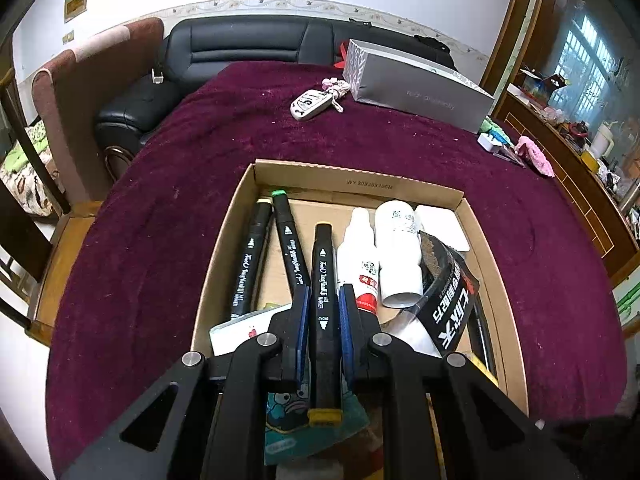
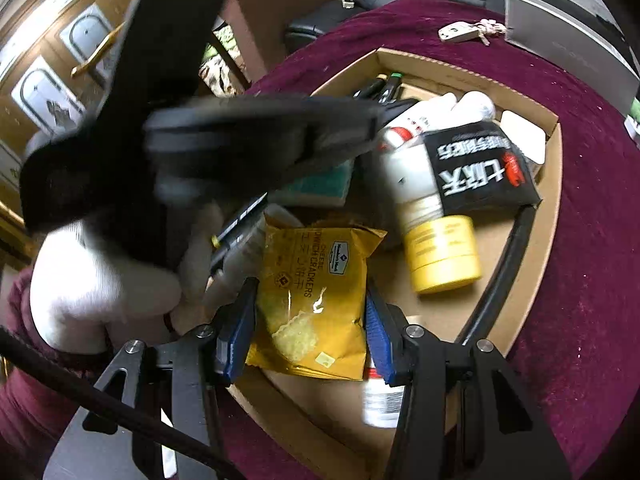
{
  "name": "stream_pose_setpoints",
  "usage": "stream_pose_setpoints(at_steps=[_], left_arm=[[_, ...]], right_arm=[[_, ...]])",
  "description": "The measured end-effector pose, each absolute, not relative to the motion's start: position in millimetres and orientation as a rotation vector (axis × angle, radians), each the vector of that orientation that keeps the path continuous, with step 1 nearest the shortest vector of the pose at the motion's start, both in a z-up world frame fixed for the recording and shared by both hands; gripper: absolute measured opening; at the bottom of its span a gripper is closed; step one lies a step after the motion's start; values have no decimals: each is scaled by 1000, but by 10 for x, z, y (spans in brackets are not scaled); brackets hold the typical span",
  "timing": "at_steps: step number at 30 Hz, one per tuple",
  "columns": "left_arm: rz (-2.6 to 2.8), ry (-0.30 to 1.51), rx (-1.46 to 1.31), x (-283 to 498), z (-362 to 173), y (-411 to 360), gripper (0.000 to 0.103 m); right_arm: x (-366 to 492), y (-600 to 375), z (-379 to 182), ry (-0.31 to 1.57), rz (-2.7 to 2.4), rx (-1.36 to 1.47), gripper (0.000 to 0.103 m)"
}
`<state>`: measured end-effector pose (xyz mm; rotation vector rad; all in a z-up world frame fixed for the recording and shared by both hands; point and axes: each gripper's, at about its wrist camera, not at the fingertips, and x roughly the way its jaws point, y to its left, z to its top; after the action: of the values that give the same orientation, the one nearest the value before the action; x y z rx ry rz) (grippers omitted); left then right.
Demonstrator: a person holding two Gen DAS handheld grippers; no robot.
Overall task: Organize objects
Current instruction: 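Lower the marker and cracker packet into the box and open both grippers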
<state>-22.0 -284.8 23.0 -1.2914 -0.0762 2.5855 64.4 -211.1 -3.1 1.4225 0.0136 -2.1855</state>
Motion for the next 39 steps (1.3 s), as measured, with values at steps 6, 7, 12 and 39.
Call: stream_pose_setpoints(at_steps=[6, 7, 12, 39], left_arm=[[2566, -67, -1315, -296, 219, -2814, 12], [2559, -66, -1323, -314, 214, -2802, 12], [2533, -89, -1368, -367, 185, -2790, 12], [2599, -114, -1439, -497, 106, -2733, 26]], right_arm=[[806, -2106, -50, 125, -2211, 1391, 49], [825, -2096, -58, 137, -2212, 1393, 49], [889, -2037, -71, 156, -2217, 1374, 49], [923, -1564, 132, -119, -2321, 1292, 56]])
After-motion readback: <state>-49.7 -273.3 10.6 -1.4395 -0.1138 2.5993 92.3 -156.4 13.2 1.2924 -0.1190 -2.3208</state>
